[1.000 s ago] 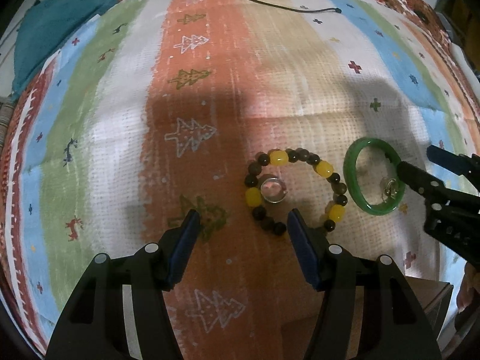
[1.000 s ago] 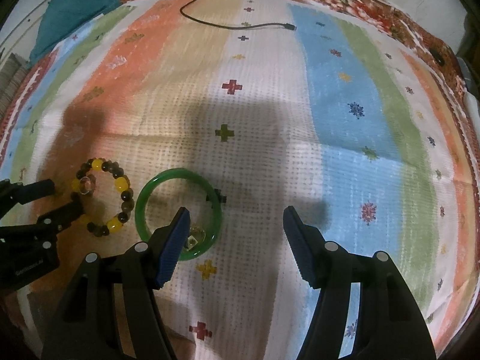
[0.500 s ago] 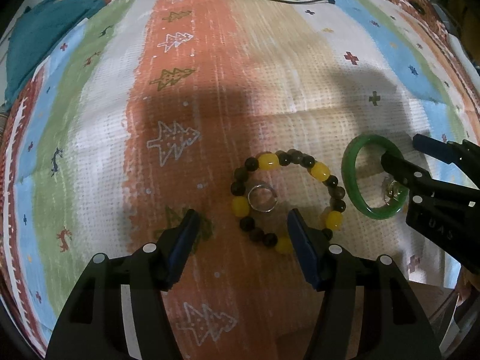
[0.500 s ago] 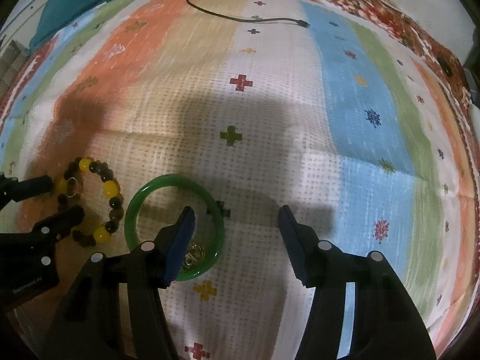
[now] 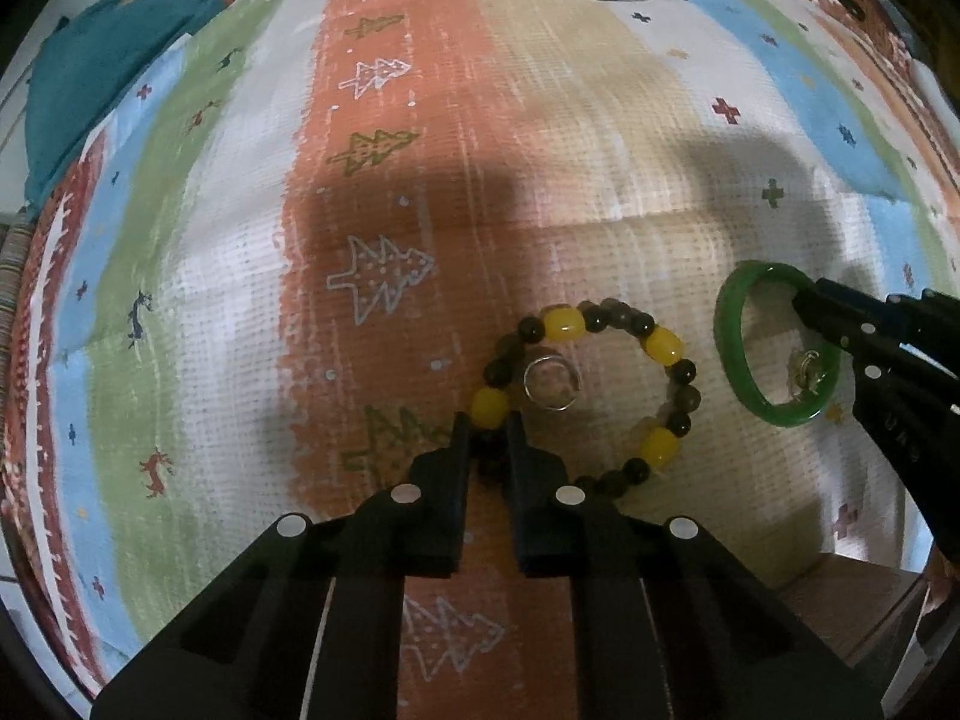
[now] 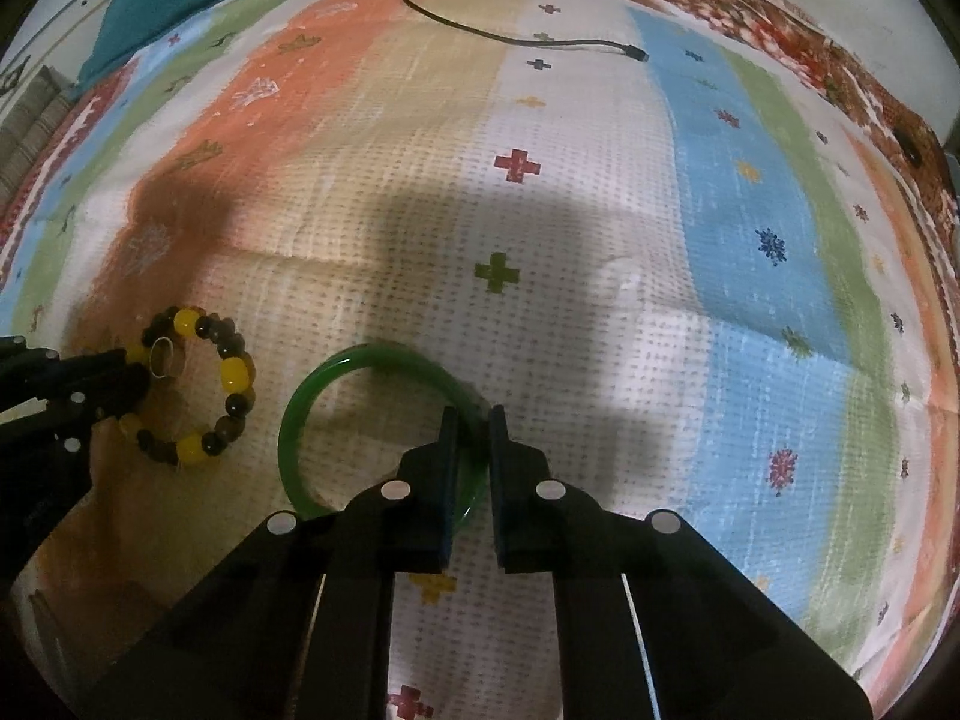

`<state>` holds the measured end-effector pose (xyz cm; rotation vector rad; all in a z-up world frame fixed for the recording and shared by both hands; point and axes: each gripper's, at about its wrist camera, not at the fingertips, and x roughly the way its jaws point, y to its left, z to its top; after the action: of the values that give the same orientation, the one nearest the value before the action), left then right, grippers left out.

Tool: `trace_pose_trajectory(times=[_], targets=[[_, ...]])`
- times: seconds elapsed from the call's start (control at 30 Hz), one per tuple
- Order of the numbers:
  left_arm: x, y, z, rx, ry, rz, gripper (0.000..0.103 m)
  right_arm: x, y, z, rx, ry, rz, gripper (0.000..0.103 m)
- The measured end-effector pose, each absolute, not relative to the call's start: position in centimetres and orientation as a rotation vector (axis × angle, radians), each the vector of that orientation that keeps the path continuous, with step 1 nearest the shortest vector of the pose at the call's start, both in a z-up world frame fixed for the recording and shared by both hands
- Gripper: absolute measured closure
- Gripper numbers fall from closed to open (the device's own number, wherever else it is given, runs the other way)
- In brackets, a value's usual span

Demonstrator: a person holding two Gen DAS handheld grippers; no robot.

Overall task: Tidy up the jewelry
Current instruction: 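Grasp the yellow-black bead bracelet with the left tool while the right tool grasps the green bangle, then lift both held pieces and carry them over the silver tin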

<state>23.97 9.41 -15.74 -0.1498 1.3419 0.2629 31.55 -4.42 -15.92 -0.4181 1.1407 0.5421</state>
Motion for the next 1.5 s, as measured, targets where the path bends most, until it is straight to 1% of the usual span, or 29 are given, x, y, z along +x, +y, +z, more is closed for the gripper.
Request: trace_pose_trajectory(times=[0.13, 0.4, 0.7, 1.5], targets=[[24.0, 10.2, -14.6, -0.163, 1.313, 0.275, 0.093, 31.5, -4.8, -15.4, -0.401, 1.133, 0.540, 0.095], [23.7, 10.8, -12.2, -0.182, 1.247, 0.275, 0.093, 31.1, -5.1, -13.6, -0.377, 1.097, 0.547, 0.095], [22.6, 9.2, -9.2, -0.194, 1.185, 0.242, 0.093, 30.0, -5.6, -12.3, -0.371, 1.073, 0.555, 0.095], [19.2, 7.2, -4.7, -0.212, 1.084, 0.197, 0.093, 26.6, -7.7, -8.3, -0.316, 1.018, 0.575, 0.095]])
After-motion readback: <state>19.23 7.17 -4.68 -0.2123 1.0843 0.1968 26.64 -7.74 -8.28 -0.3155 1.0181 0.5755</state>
